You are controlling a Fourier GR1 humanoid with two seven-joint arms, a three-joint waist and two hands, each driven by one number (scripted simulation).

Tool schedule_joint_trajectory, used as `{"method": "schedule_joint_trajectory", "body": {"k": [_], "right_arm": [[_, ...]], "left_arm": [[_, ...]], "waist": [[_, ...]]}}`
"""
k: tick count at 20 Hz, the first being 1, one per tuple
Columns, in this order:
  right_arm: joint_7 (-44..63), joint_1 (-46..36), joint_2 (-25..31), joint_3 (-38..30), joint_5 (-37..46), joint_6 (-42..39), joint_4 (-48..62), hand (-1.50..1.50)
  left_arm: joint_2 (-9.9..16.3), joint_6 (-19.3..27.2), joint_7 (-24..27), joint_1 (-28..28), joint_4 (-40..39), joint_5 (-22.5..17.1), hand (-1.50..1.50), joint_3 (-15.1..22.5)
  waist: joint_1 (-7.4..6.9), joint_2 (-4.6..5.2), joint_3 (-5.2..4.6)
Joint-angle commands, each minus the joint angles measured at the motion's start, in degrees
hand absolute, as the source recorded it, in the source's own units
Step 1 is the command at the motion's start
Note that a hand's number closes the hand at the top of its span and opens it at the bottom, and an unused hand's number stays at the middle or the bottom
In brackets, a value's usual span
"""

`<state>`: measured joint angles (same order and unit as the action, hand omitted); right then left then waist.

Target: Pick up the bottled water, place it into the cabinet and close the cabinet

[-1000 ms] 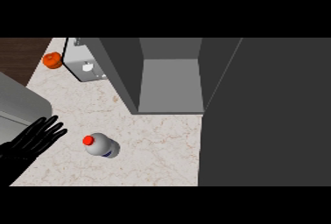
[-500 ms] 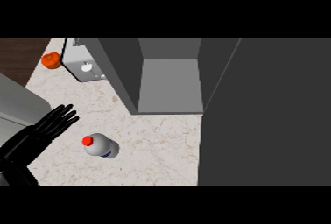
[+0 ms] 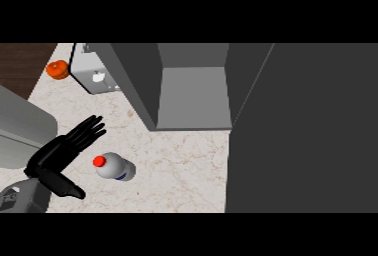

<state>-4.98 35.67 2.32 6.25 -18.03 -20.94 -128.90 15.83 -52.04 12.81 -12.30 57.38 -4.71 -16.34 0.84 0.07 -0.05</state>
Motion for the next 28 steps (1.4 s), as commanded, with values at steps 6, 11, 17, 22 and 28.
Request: {"method": "schedule_joint_trajectory", "body": {"k": [6,11,17,22,28], "right_arm": [[0.05,-0.78,-1.09,1.81,1.34,0.34,0.83,-1.5],[0.84,-1.76,-0.41,0.81,-0.38,-0.21,0.87,-1.5],[-3.08,2.22,-1.69,3.26,5.4,-0.96,0.89,-1.5],[-3.05,0.21,-0.35,0.9,2.63,-2.08,3.31,-1.5],[0.47,-1.92,-1.15,1.75,1.94,0.36,0.68,-1.5]], "left_arm": [[-1.26,3.22,14.84,-7.41,-20.77,9.47,-1.5,3.63],[-0.97,3.07,18.35,-9.9,-26.26,9.71,-1.5,4.53],[-0.99,1.76,23.04,-7.9,-28.15,11.19,-1.5,7.46],[-3.22,5.07,24.74,-11.63,-33.13,11.88,-1.5,8.26],[-2.99,2.43,26.53,-12.03,-37.75,11.56,-1.5,8.97]], "waist": [[0.53,0.25,-0.07],[0.51,0.26,-0.08],[0.37,0.04,-0.06],[0.66,0.22,-0.08],[0.84,0.58,-0.2]]}}
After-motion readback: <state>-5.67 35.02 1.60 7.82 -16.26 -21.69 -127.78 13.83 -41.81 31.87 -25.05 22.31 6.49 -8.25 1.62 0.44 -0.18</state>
